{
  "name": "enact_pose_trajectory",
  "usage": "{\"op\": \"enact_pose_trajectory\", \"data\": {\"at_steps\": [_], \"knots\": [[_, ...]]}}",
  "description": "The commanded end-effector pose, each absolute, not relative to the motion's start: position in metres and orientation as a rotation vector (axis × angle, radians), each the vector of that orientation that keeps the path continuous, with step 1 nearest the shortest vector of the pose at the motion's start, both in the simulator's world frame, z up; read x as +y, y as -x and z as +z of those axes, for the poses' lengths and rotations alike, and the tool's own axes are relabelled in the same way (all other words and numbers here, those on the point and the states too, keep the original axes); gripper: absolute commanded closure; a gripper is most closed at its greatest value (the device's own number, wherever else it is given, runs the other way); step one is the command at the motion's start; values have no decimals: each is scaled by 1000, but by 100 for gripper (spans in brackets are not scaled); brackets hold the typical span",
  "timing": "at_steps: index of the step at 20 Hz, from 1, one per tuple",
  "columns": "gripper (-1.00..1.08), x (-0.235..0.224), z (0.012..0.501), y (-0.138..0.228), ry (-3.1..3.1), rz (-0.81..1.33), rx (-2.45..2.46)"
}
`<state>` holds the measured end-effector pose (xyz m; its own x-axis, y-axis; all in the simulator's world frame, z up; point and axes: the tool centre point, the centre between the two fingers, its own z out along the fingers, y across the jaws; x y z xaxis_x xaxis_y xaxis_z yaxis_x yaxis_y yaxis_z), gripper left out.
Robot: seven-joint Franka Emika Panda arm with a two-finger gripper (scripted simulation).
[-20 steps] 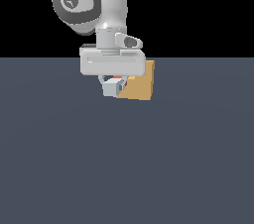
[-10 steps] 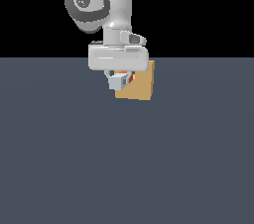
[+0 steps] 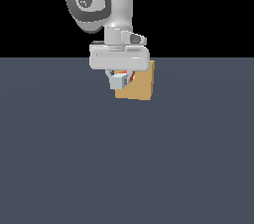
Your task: Insert the peg into the horizontal hole in a box.
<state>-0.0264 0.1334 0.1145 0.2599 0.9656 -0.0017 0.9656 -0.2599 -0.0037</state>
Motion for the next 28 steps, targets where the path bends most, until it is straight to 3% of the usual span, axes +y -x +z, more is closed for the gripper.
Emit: {"op": "enact_pose_trajectory", "data": {"at_steps": [1,9,21,28], "knots": [[108,134,118,24,2493,-5,-1911],[108,140,116,23,2493,0,-1911],[108,206,117,6,2493,-3,-1911],[108,222,118,1,2493,-4,-1911]]}}
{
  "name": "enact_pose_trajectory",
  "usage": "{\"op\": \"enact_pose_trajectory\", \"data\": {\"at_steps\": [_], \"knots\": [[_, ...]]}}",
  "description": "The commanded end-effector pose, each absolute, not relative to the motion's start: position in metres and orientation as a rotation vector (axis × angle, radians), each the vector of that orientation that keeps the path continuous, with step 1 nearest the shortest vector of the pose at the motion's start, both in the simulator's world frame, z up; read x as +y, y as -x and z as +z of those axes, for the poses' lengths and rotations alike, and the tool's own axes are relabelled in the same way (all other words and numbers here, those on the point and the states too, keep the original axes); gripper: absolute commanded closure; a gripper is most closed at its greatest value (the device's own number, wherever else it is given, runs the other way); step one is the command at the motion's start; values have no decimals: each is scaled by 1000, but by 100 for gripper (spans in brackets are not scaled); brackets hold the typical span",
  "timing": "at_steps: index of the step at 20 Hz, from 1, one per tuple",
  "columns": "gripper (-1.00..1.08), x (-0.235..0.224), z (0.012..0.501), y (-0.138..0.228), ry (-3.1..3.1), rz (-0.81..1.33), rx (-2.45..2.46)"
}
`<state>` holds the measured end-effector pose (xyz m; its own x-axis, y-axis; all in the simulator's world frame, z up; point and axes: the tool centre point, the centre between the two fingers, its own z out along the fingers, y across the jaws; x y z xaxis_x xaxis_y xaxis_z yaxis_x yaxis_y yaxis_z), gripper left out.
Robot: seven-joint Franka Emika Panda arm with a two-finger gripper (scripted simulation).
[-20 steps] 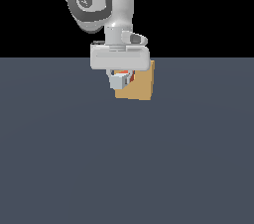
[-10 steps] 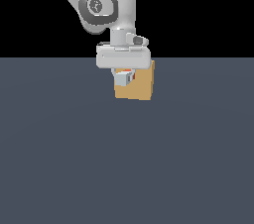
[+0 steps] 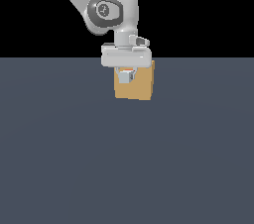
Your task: Insert the peg into the horizontal hole in a box.
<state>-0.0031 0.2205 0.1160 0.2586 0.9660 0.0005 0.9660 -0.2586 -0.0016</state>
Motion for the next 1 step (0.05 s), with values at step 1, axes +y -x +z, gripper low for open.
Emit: {"op": "enact_pose_trajectory", "data": {"at_steps": [1], "knots": [[108,223,118,1,2493,-4,-1911]]}}
